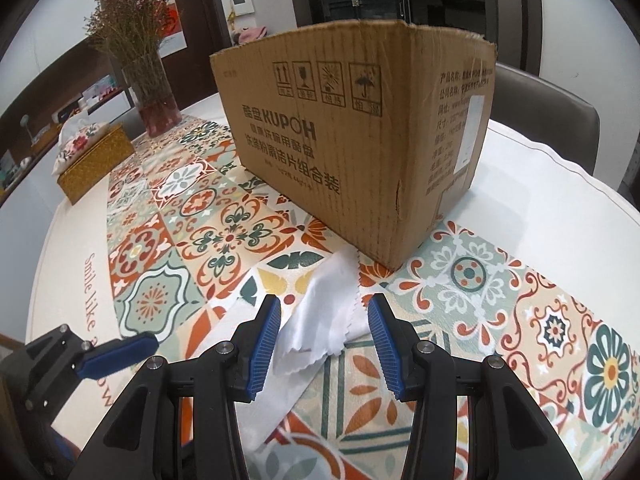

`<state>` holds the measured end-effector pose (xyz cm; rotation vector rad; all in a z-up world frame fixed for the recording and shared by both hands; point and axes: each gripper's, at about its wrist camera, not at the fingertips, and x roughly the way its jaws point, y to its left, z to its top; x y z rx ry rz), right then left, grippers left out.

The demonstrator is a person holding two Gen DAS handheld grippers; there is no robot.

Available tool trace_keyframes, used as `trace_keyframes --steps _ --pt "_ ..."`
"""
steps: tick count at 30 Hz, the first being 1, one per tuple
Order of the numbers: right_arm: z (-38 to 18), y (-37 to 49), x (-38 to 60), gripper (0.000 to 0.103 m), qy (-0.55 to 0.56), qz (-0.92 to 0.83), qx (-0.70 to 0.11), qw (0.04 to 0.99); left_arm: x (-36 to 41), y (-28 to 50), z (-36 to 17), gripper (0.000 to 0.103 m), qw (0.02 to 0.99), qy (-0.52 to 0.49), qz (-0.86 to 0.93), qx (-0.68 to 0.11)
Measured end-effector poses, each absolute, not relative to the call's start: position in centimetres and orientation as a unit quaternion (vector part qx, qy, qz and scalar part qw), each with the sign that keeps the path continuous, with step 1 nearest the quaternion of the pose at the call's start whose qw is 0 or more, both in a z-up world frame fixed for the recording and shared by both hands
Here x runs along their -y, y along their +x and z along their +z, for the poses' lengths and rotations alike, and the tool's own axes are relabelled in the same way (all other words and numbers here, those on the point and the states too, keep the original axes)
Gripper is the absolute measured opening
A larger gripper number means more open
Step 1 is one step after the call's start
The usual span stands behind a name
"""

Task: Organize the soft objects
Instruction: 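Move both tools back toward the white cloth on the table, then pinch the white cloth with the left tool while the right tool pinches another corner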

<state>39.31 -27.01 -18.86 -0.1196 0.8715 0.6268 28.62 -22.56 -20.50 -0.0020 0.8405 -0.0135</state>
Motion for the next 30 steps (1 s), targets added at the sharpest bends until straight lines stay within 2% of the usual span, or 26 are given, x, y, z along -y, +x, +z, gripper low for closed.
trace_keyframes --steps 14,18,20,25,28,30 --pt "-20.9 40.7 27.2 0.045 -0.054 0.286 -0.432 0.854 22.2 30.1 -22.6 0.058 0.898 -0.017 -0.01 -0.44" --pt "-21.1 40.8 27.2 0.036 -0.054 0.282 -0.432 0.855 22.2 30.2 -22.8 0.056 0.9 -0.007 -0.008 -0.435" --pt "-21.4 40.9 27.1 0.031 -0.056 0.281 -0.434 0.854 22.2 30.1 -22.8 0.05 0.902 -0.005 -0.007 -0.432" --pt "-21.5 40.9 26.8 0.017 -0.06 0.282 -0.435 0.853 22.3 30.0 -22.7 0.017 0.904 -0.009 -0.016 -0.427" --pt "-21.3 40.7 27.0 0.012 -0.059 0.279 -0.437 0.853 21.9 30.0 -22.7 0.008 0.903 -0.017 -0.015 -0.429" --pt "-21.1 40.5 27.3 0.012 -0.055 0.275 -0.437 0.855 21.6 30.0 -22.6 0.008 0.902 -0.023 -0.013 -0.43"
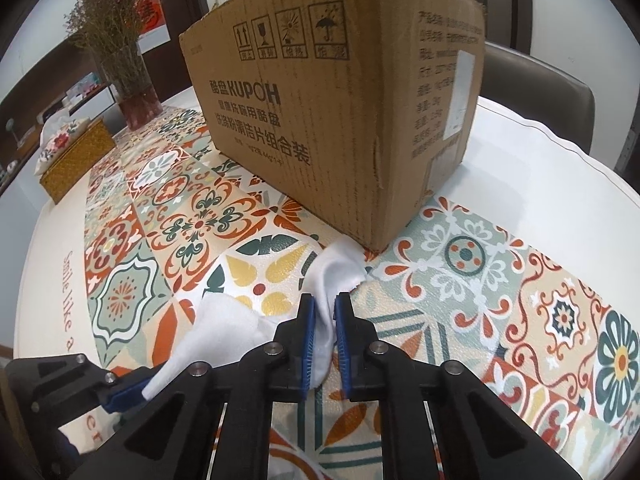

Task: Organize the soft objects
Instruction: 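Pinch the white cloth with the left tool while the right tool pinches another corner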

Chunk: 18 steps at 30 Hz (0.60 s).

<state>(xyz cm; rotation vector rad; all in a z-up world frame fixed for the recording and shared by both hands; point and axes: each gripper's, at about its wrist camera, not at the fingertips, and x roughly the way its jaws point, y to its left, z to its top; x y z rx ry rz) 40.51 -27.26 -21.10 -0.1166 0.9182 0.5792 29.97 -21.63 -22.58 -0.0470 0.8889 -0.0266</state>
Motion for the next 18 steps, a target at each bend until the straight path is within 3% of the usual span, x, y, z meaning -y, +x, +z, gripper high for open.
trace_keyframes --steps 18 --pt "-18.9 37.4 27.7 0.011 -0.013 0.255 -0.427 0.868 18.1 28.2 -18.2 0.008 0.924 -0.031 0.016 -0.381"
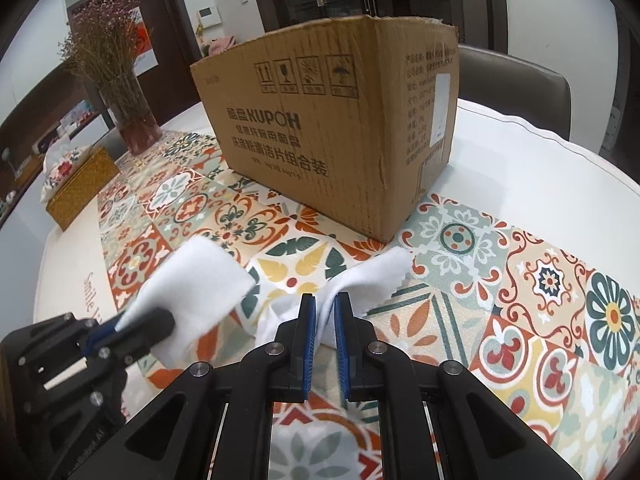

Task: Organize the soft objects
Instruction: 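Pinch the white cloth with the left tool while the right tool pinches another corner, then lift the white cloth pieces with both tools and carry them over the box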

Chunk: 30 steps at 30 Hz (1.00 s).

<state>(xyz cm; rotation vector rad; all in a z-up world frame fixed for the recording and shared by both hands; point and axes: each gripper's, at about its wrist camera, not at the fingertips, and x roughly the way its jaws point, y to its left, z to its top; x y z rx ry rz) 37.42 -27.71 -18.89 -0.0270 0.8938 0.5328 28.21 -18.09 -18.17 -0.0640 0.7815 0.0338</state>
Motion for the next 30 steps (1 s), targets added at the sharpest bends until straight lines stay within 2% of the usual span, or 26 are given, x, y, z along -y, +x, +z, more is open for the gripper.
trace_keyframes --steps 10,18,19,20,21,23,30 --pt "-17.2 35.8 26.8 0.01 -0.003 0.241 -0.416 0.877 16.6 27.1 -16.5 0.008 0.931 -0.03 0.008 -0.363" --pt "-18.8 35.3 25.9 0.013 -0.009 0.224 -0.433 0.873 16.1 26.5 -17.1 0.008 0.929 -0.029 0.0 -0.369" --pt "-19.0 35.3 25.8 0.014 -0.011 0.221 -0.436 0.872 16.0 26.4 -17.1 0.008 0.929 -0.029 0.0 -0.37" --pt "-19.2 35.3 25.8 0.022 -0.013 0.219 -0.439 0.871 16.0 26.4 -17.2 0.008 0.928 -0.029 0.0 -0.371" --pt "-19.4 35.3 25.7 0.038 -0.012 0.219 -0.442 0.87 15.9 26.3 -17.3 0.008 0.928 -0.031 0.0 -0.372" --pt "-19.6 35.1 25.6 0.056 -0.01 0.222 -0.442 0.869 15.7 26.3 -17.5 0.008 0.927 -0.03 0.003 -0.373" --pt "-20.3 35.1 24.1 0.056 -0.052 0.216 -0.432 0.874 15.0 26.6 -18.2 0.008 0.924 -0.032 0.011 -0.381"
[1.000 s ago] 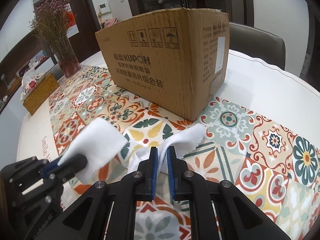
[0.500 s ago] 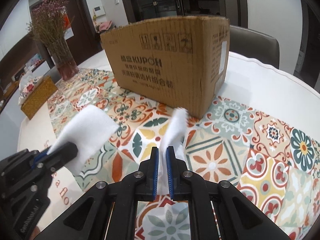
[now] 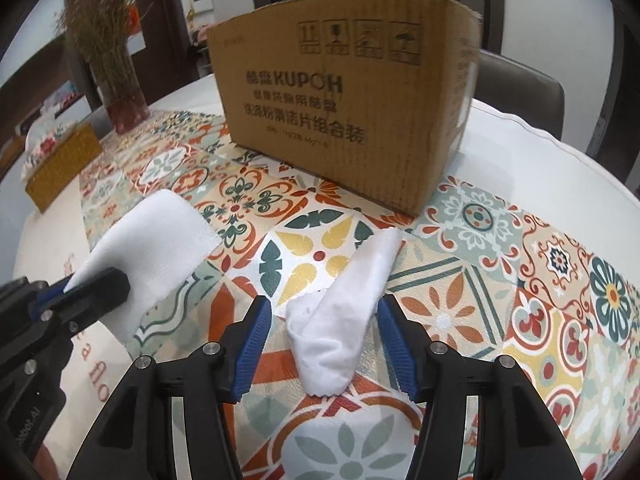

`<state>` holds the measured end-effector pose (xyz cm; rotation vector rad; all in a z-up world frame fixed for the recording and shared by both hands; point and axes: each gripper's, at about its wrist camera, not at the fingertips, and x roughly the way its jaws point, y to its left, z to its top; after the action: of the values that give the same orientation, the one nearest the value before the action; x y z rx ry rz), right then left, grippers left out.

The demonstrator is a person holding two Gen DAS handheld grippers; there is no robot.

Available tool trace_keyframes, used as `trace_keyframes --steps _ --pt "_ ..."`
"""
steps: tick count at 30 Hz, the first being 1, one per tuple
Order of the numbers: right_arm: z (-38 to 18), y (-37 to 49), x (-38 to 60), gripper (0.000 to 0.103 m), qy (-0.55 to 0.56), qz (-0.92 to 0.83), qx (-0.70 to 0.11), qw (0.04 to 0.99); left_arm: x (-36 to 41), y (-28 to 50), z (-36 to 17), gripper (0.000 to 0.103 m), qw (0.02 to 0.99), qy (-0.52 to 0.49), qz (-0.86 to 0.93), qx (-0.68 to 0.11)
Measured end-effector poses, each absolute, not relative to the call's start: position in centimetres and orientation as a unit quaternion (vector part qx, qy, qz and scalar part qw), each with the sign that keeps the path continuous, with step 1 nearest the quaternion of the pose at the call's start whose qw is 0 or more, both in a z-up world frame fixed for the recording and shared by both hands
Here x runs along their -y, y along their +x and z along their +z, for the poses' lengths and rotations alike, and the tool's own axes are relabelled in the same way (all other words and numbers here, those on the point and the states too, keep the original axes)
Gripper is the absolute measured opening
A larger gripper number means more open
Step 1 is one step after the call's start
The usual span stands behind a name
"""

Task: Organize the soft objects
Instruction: 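Lift the white cloth pieces with both tools and carry them over the box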

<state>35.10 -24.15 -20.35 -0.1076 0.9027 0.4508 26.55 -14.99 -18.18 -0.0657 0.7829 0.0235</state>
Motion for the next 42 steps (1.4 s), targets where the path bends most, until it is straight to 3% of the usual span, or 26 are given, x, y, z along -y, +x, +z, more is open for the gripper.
trace_keyframes --steps 5,8,10,15,42 --pt "-20.9 35.2 23.4 0.052 -0.075 0.211 -0.432 0.874 14.6 26.7 -18.7 0.008 0.921 -0.033 0.012 -0.388" --pt "-21.2 35.2 23.2 0.032 -0.085 0.2 -0.431 0.876 14.4 26.8 -18.8 0.008 0.919 -0.034 0.009 -0.393" --pt "-21.3 35.3 23.3 0.031 -0.084 0.197 -0.434 0.875 14.3 26.9 -18.8 0.008 0.919 -0.036 0.005 -0.393" --pt "-20.8 35.3 23.4 0.016 -0.071 0.191 -0.438 0.876 13.8 27.2 -18.3 0.008 0.919 -0.039 -0.008 -0.392" --pt "-10.0 31.2 22.5 0.013 0.028 0.118 -0.363 0.924 9.9 26.9 -9.4 0.008 0.94 -0.009 -0.099 -0.326"
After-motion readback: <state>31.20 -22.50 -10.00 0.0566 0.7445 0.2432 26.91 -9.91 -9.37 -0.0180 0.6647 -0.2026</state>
